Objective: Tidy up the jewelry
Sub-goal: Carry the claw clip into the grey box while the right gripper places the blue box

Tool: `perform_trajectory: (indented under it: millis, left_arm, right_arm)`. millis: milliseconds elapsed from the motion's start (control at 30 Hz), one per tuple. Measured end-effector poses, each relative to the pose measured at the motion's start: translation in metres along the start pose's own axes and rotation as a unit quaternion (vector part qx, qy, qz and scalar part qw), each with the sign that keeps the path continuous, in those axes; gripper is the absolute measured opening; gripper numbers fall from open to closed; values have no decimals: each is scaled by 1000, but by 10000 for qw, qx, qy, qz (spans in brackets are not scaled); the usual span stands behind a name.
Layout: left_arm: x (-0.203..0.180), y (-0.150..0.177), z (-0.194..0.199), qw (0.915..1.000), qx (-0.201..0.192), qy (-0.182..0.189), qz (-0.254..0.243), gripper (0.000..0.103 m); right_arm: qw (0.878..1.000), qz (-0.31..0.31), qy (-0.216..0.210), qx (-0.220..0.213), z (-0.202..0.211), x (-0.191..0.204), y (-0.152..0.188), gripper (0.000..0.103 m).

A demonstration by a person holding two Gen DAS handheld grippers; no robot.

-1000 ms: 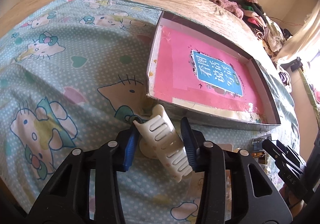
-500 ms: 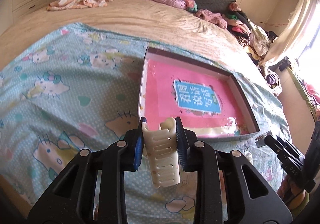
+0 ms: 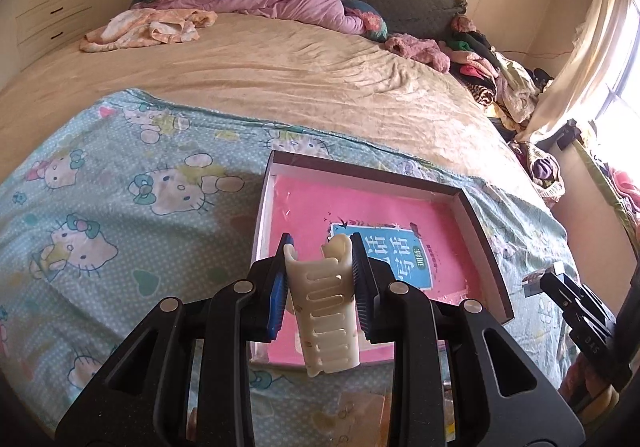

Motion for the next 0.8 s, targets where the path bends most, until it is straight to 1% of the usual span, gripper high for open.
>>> perform_trajectory:
  millis: [100,200,367,533,800]
  left_arm:
    - [-3,0,-14,10000,44,4,9,20]
    - [-5,7,-30,9998,171,22,61,20]
    - [-7,17,-50,9996,280,-58,21,21]
    - [-7,26,-62,9992,382,-98,-15,21]
    - [-2,33,-68,9988,467,-120,-96,21]
  right_arm:
    - [10000,5,39,75,-9,-5,-1,34]
    - [9998,5,54,190,-19,-8,0,34]
    - [9992,43,120,390,-35,-11,7,34]
    - [9979,51,167,621,-50,-16,16,34]
    - [9958,105,197,891,-70,-12,28,34]
Point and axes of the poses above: each gripper's, at about its wrist camera, not at the fingertips, and z roughly against the way its jaws point, x to its left, y to its underside, the point moved 7 cm from there along -z, roughly the way its jaws point, and after that the axes turned 6 degrees about -x, right-handed, at the moved point
